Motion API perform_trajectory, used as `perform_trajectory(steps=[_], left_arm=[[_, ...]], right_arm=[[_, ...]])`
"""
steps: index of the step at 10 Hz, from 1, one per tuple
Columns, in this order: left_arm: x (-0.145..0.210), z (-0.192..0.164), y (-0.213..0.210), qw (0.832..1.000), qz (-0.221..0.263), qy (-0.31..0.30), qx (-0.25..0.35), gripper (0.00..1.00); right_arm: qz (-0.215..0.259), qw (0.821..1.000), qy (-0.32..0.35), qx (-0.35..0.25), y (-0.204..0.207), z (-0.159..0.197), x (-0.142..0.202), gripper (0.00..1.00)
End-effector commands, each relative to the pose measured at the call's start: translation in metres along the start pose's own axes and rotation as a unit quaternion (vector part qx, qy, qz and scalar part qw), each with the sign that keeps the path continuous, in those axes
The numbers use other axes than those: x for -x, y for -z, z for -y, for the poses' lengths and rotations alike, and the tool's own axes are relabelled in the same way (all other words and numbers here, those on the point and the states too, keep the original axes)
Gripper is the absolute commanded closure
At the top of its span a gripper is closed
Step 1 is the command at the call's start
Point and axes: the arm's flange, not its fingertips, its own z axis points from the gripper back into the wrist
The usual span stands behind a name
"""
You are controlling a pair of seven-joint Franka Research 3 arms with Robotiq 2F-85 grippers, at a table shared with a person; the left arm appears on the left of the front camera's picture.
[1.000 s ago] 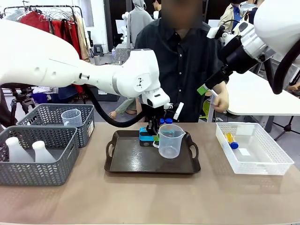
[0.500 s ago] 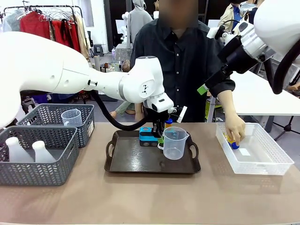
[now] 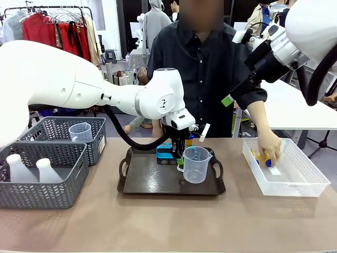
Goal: Prepare the laboratory tools.
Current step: Pick up one Large Measuring Cup and place it on the Handle tray.
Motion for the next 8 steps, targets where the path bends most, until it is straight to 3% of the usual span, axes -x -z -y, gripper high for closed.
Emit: perform_trajectory(steps=[1,5,8], left_arm=[[0.000,0.000,-0.001,1.000,-0.006,-0.001,0.005,0.74],[0.002,0.005,-0.010,1.000,-0.006,-0.005,0.001,0.00],[0.005,0.016,-0.026,1.000,0.004,-0.012,0.005,0.00]], right_arm=[[0.004,1.000,0.000,-0.005,0.000,0.000,0.001,0.00],[0.004,1.000,0.000,-0.005,0.000,0.000,0.001,0.00],[0.004,1.000,0.000,-0.005,0.000,0.000,0.001,0.00]])
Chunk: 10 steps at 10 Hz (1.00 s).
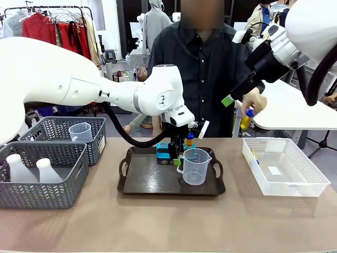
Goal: Prepare the laboratory tools.
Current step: Pick up one Large Measuring Cup and place it on the Handle tray, then pick up one Small flask and place it on the Handle tray.
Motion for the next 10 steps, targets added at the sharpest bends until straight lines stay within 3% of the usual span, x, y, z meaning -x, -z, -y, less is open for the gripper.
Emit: perform_trajectory(steps=[1,5,6,9,10], left_arm=[[0.006,0.017,-0.012,1.000,0.005,-0.012,0.006,0.00],[0.004,0.028,-0.030,1.000,0.011,-0.023,0.018,0.00],[0.003,0.009,-0.021,1.000,-0.002,-0.010,0.003,0.00],[0.001,0.010,-0.023,1.000,0.000,-0.011,0.007,0.00],[0.014,0.017,-0.036,1.000,-0.024,-0.010,0.003,0.00]], right_arm=[[0.004,1.000,0.000,-0.005,0.000,0.000,0.001,0.00],[0.004,1.000,0.000,-0.005,0.000,0.000,0.001,0.00],[0.004,1.000,0.000,-0.005,0.000,0.000,0.001,0.00],[0.004,1.000,0.000,-0.005,0.000,0.000,0.001,0.00],[0.004,1.000,0.000,-0.005,0.000,0.000,0.001,0.00]])
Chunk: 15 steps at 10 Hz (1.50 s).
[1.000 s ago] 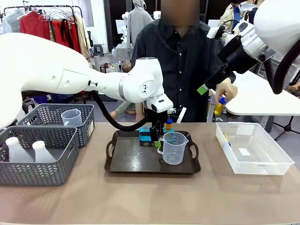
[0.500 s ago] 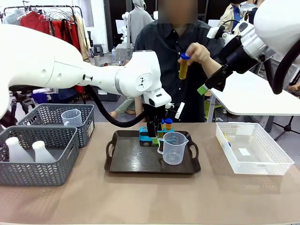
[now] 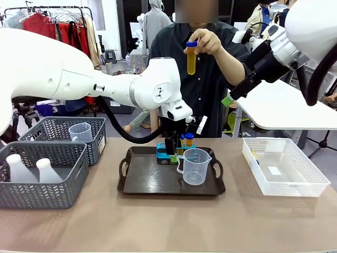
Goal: Prepare the laboratory tools.
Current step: Pick up one Small flask and place it on the Handle tray.
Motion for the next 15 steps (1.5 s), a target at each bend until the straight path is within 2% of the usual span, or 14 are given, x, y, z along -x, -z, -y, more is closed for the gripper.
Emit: perform_trajectory(steps=[1,4,7,10,11,13,14,15], left_arm=[[0.021,0.019,-0.030,1.000,-0.011,-0.008,0.006,0.00],[0.049,0.054,-0.096,0.998,-0.009,-0.066,-0.010,0.00],[0.092,0.077,-0.153,0.983,-0.032,-0.180,-0.009,0.00],[0.141,0.129,-0.200,0.943,-0.091,-0.315,-0.048,0.00],[0.153,0.147,-0.202,0.931,-0.091,-0.350,-0.050,0.00],[0.178,0.179,-0.197,0.894,-0.083,-0.436,-0.056,0.00],[0.188,0.190,-0.197,0.875,-0.093,-0.470,-0.068,0.00],[0.200,0.204,-0.198,0.849,-0.112,-0.510,-0.083,0.00]], right_arm=[[0.004,1.000,0.000,-0.005,0.000,0.000,0.001,0.00],[0.004,1.000,0.000,-0.005,0.000,0.000,0.001,0.00],[0.004,1.000,0.000,-0.005,0.000,0.000,0.001,0.00],[0.004,1.000,0.000,-0.005,0.000,0.000,0.001,0.00],[0.004,1.000,0.000,-0.005,0.000,0.000,0.001,0.00],[0.004,1.000,0.000,-0.005,0.000,0.000,0.001,0.00],[0.004,1.000,0.000,-0.005,0.000,0.000,0.001,0.00],[0.004,1.000,0.000,-0.005,0.000,0.000,0.001,0.00]])
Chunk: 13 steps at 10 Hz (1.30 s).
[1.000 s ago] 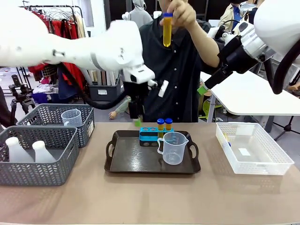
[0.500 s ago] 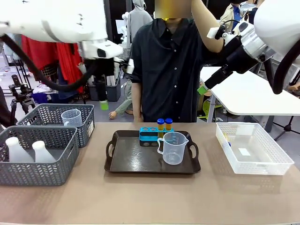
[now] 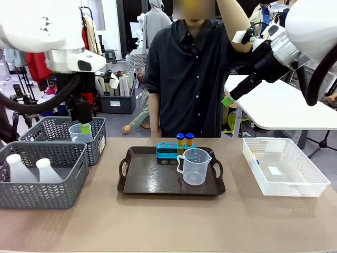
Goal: Prepare the laboratory tools.
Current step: Pick up one Small flask and place it on the Handle tray.
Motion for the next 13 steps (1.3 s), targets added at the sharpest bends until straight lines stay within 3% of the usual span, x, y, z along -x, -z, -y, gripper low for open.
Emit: perform_trajectory(steps=[1,5,7,8,9,10,13], left_arm=[[0.029,-0.002,0.014,0.996,-0.013,-0.082,-0.033,0.00],[0.090,-0.033,0.057,0.982,0.002,-0.187,-0.004,0.00],[0.095,-0.049,0.073,0.968,0.019,-0.251,-0.010,0.00],[0.076,-0.051,0.077,0.969,0.015,-0.244,-0.017,0.00],[0.044,-0.049,0.076,0.981,-0.007,-0.191,-0.028,0.00],[0.097,-0.057,0.072,0.973,0.011,-0.230,-0.003,0.00],[0.097,-0.057,0.072,0.973,0.011,-0.230,-0.003,0.00]], right_arm=[[0.005,1.000,0.000,-0.005,0.000,0.000,0.000,0.00],[0.005,1.000,0.000,-0.005,0.000,0.000,0.000,0.00],[0.005,1.000,0.000,-0.005,0.000,0.000,0.000,0.00],[0.005,1.000,0.000,-0.005,0.000,0.000,0.000,0.00],[0.005,1.000,0.000,-0.005,0.000,0.000,0.000,0.00],[0.005,1.000,0.000,-0.005,0.000,0.000,0.000,0.00],[0.005,1.000,0.000,-0.005,0.000,0.000,0.000,0.00]])
